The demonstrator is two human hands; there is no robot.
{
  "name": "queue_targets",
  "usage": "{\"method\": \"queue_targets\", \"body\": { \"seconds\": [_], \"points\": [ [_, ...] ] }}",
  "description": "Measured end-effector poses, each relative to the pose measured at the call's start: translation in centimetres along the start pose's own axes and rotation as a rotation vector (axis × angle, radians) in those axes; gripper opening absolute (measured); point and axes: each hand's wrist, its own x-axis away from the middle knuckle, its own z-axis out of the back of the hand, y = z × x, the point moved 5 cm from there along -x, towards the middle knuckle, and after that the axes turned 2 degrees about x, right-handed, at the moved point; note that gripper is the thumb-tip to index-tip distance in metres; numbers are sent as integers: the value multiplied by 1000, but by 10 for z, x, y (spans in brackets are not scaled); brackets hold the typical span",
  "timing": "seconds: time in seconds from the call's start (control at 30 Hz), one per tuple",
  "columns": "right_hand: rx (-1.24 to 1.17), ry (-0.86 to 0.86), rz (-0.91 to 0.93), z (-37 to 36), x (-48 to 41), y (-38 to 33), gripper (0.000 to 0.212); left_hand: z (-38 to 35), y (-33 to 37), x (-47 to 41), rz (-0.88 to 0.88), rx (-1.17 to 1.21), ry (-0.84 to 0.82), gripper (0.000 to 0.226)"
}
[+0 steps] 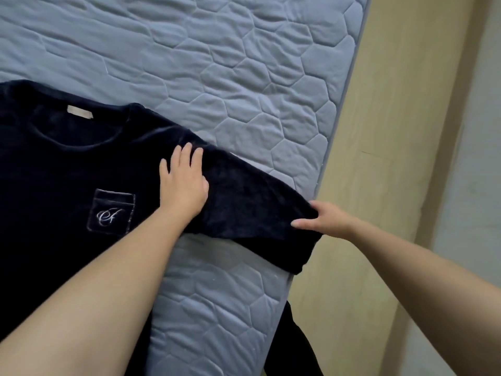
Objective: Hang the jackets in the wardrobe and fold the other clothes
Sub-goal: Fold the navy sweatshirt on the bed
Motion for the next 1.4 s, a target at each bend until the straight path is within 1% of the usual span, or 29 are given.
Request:
{"method": "queue_targets", "body": {
  "seconds": [0.03, 0.07, 0.13, 0.2, 0.23, 0.3, 0.37, 0.43, 0.5, 0.57, 0.63, 0.73, 0.83, 0.87, 0.9, 0.93, 1.0, 1.03, 1.07, 1.17, 1.2, 1.23, 1.3, 1.37, 1.4],
  "points": [
    [116, -61, -33, -2, 3, 8, 31, -8, -10, 21, 41, 40, -10, 65],
    [220, -60, -66, -1, 4, 15, 32, -17, -20, 43, 59, 49, -27, 69],
    [349, 73, -136, 5, 8, 23, 30, -36, -41, 87, 58, -12, -117, 77],
    [477, 258, -198, 6, 17, 21, 36, -53, -59, 127, 75, -83, -223, 83],
    [522, 339, -187, 0, 23, 15, 43, -60, -67, 146, 101, -106, -261, 85],
    [535, 507, -100, -20, 37, -3, 59, -67, -81, 178, 170, -114, -320, 87],
    [580, 605, -29, -51, 53, -24, 71, -72, -94, 211, 226, -107, -375, 86],
    [682, 600, 11, -91, 65, -42, 77, -77, -107, 244, 265, -108, -428, 81],
    [724, 549, 65, -138, 73, -58, 75, -82, -122, 274, 277, -103, -467, 76],
    [665, 474, 103, -191, 79, -68, 68, -87, -138, 305, 275, -80, -480, 74],
    [517, 390, 112, -247, 81, -73, 58, -95, -155, 338, 244, -63, -475, 73],
    [224, 181, 4, -338, 83, -70, 40, -110, -181, 385, 149, -74, -427, 69],
    [-76, 24, -81, -436, 96, -56, 9, -126, -206, 424, 36, -107, -396, 71],
    [-97, -7, -70, -467, 100, -52, 4, -133, -214, 435, -2, -104, -394, 74],
    [-96, -1, -48, -490, 103, -48, 5, -139, -220, 443, -41, -103, -398, 78],
    [-123, 44, -31, -506, 106, -45, 8, -146, -225, 452, -78, -106, -404, 82],
    [-250, 149, -9, -516, 112, -46, 14, -154, -232, 462, -133, -118, -387, 89],
    [-283, 174, 9, -517, 114, -47, 11, -156, -234, 463, -145, -122, -367, 92],
    [-265, 191, 42, -517, 117, -51, 6, -157, -233, 465, -152, -125, -345, 94],
    [-95, 253, 144, -521, 126, -60, 22, -157, -227, 463, -152, -145, -277, 98],
    [-78, 277, 140, -523, 128, -62, 21, -158, -224, 460, -152, -140, -266, 100],
    [-121, 275, 124, -526, 130, -63, 16, -158, -220, 456, -159, -134, -252, 102],
    [-387, 201, 36, -536, 133, -60, 12, -155, -215, 449, -180, -114, -207, 103],
    [-637, 91, -74, -550, 140, -51, 12, -149, -212, 449, -197, -55, -142, 94],
    [-654, 65, -121, -556, 143, -44, 6, -148, -212, 452, -225, -49, -128, 89]
  ]
}}
